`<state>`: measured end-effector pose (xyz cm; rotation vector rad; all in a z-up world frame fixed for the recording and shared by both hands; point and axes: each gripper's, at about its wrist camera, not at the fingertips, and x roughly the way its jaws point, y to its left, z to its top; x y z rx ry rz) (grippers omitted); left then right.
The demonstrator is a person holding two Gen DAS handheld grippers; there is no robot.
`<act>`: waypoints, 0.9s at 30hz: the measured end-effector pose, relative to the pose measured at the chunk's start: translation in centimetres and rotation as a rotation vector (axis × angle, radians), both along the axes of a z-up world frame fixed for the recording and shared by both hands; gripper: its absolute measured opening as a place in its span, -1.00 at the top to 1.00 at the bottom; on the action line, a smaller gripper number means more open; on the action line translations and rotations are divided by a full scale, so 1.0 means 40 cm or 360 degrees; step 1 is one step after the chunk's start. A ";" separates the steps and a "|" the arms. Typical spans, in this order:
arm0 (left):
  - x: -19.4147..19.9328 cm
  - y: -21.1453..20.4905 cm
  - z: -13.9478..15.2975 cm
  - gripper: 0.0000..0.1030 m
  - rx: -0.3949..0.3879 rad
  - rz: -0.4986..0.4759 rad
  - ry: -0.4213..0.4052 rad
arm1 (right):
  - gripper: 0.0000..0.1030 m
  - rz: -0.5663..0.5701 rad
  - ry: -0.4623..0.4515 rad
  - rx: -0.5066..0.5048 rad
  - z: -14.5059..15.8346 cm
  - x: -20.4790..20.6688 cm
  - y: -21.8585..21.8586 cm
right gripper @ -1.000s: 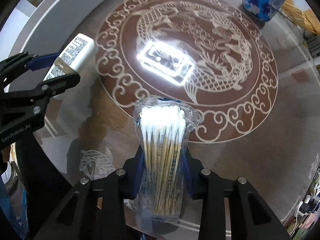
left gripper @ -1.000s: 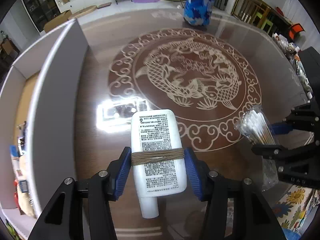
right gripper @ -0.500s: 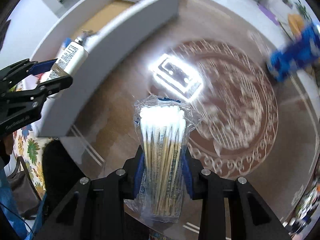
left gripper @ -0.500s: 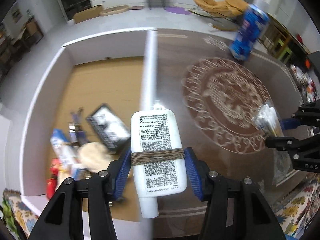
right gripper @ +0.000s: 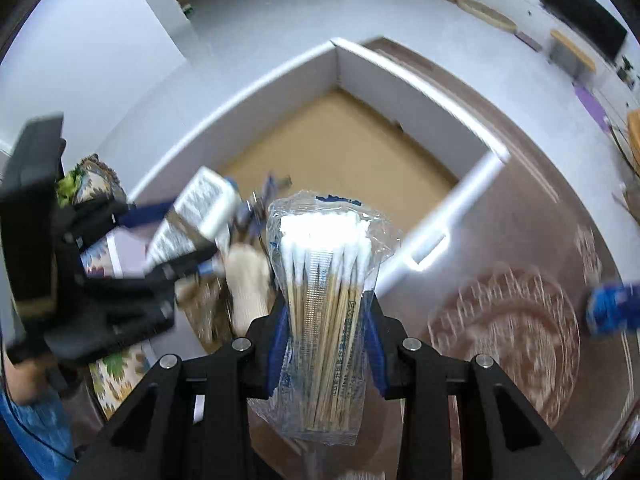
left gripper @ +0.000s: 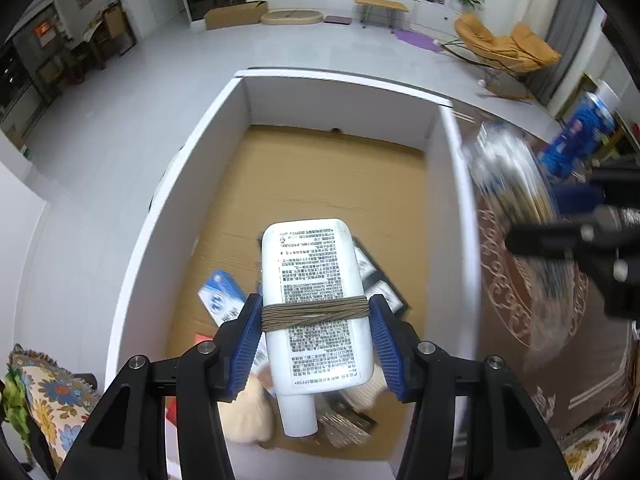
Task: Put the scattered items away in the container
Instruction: 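Open the left tool and right tool to drop both items into the box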
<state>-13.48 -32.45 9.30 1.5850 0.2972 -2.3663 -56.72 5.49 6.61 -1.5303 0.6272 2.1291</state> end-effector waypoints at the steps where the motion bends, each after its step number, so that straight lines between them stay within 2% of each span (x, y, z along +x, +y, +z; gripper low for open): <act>1: -0.007 -0.016 -0.012 -0.03 0.0013 0.0014 -0.0006 | 0.31 0.0006 0.0009 0.0017 -0.005 -0.035 0.021; 7: -0.085 -0.091 -0.111 -0.03 0.0106 0.0092 -0.0032 | 0.31 0.0015 -0.0034 0.0092 -0.080 -0.155 0.127; 10: -0.134 -0.118 -0.165 -0.03 0.0151 0.0123 -0.0049 | 0.31 -0.0015 -0.0049 0.0086 -0.153 -0.175 0.193; 16: -0.201 -0.143 -0.223 -0.03 0.0173 0.0151 -0.0080 | 0.31 -0.0086 -0.0104 0.0052 -0.266 -0.181 0.290; 27: -0.269 -0.190 -0.317 -0.03 0.0243 0.0237 -0.0114 | 0.31 -0.0052 -0.0192 0.0054 -0.364 -0.201 0.322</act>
